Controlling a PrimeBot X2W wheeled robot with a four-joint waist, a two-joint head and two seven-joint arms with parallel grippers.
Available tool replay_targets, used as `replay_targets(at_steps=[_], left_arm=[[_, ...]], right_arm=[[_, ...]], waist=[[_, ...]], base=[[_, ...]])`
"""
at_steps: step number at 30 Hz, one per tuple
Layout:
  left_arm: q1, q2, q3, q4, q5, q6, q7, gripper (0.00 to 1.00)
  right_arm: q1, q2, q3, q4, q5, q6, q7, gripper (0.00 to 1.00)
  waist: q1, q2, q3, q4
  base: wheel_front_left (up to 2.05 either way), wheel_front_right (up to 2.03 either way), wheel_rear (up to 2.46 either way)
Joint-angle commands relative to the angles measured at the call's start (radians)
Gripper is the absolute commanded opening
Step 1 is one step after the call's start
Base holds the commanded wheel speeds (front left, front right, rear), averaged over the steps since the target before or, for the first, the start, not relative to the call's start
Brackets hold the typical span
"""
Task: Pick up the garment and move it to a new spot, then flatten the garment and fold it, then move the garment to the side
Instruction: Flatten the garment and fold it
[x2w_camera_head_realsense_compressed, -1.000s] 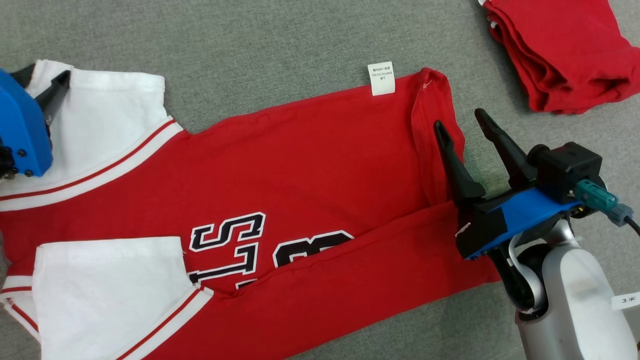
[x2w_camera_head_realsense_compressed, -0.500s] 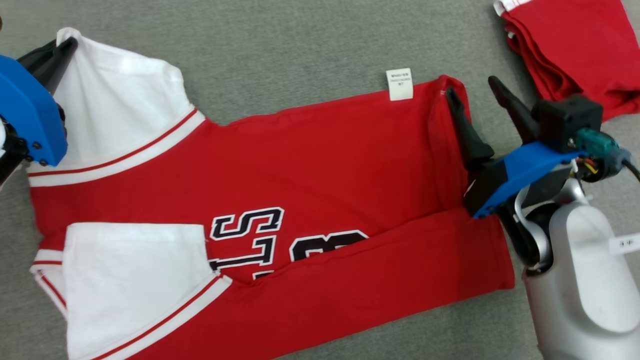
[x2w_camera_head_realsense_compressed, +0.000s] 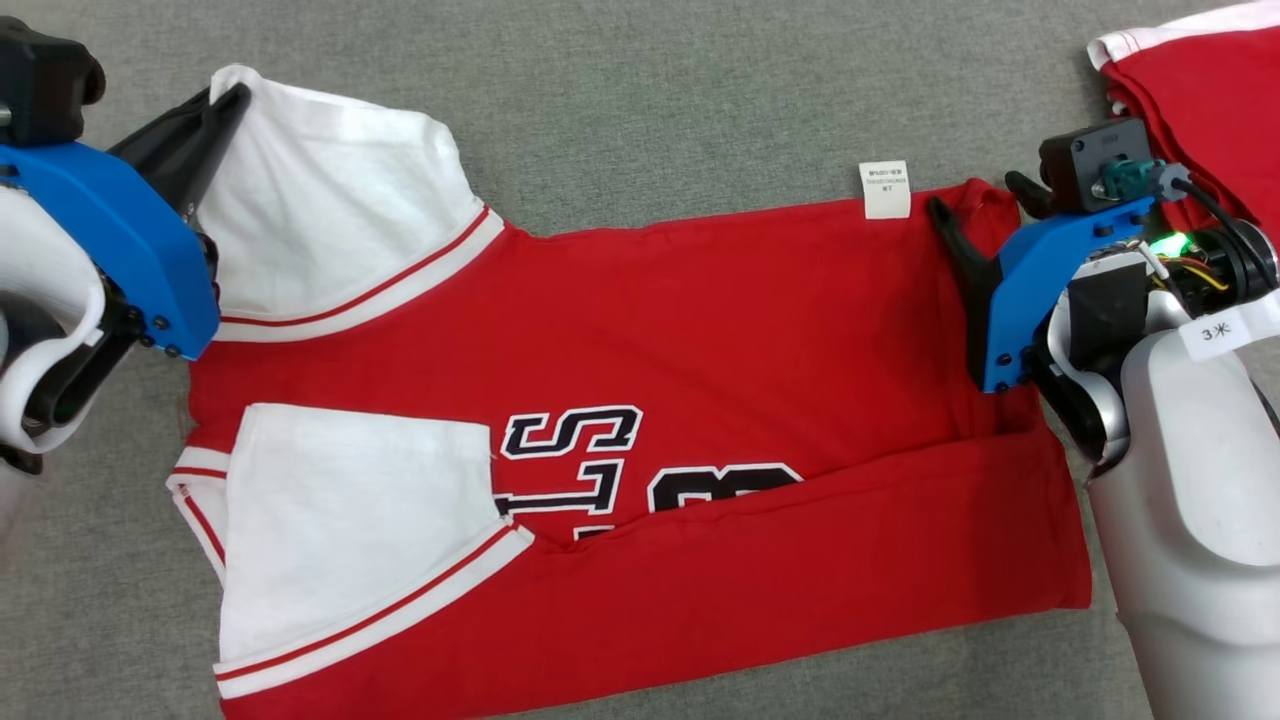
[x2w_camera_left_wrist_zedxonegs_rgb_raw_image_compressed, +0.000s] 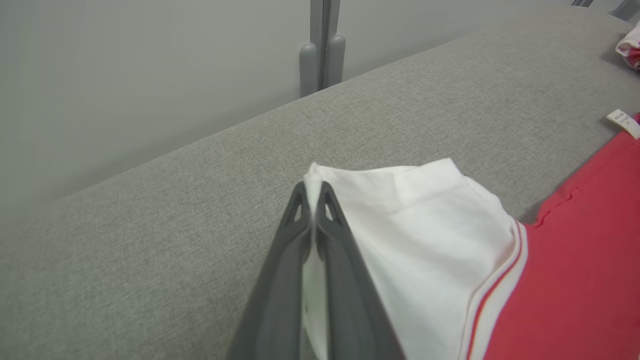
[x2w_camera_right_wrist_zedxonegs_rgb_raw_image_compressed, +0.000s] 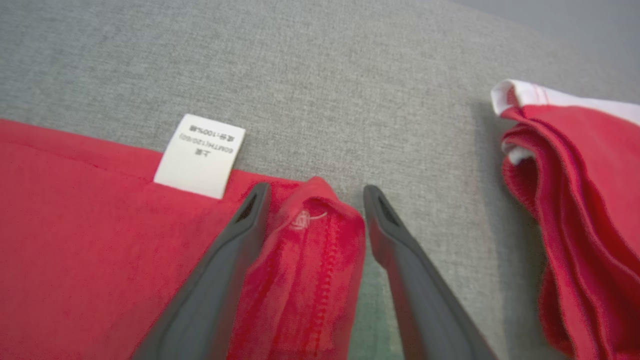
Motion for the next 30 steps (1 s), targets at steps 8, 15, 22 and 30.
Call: replay_targets(at_steps=[8,15,22,30], left_arm=[[-0.037,-0.007,-0.042,0.016,-0.016,-0.001,-0.051,0.00],[-0.028,-0.014,-0.068,0.030,-0.018,-0.001,-0.121,0.00],[0.100,-0.019,-0.085,-0.013,-0.034,0.005,-0.242,0.00],[0.372,-0.012,-0.093,-0.114,-0.063,0.080,-0.380,0.00]], right_arm=[[-0.016,-0.010,-0.028,0.022,0.028,0.000,-0.001,0.00],[-0.003,-0.009,-0.047,0.021,0.051,0.000,-0.065,0.00],[0.103,-0.002,-0.076,0.029,0.076,0.000,-0.177,0.00],[0.337,0.017,-0.148,-0.050,0.134,0.000,-0.309,0.00]], waist=[[0.0000,0.0000,-0.017,0.017],[0.0000,0.0000,-0.062,0.027],[0.0000,0.0000,-0.155,0.057],[0.0000,0.0000,-0.279,0.099]], base=[[0.00,0.00,0.00],[0.00,0.00,0.00],[0.00,0.00,0.00],[0.00,0.00,0.00]])
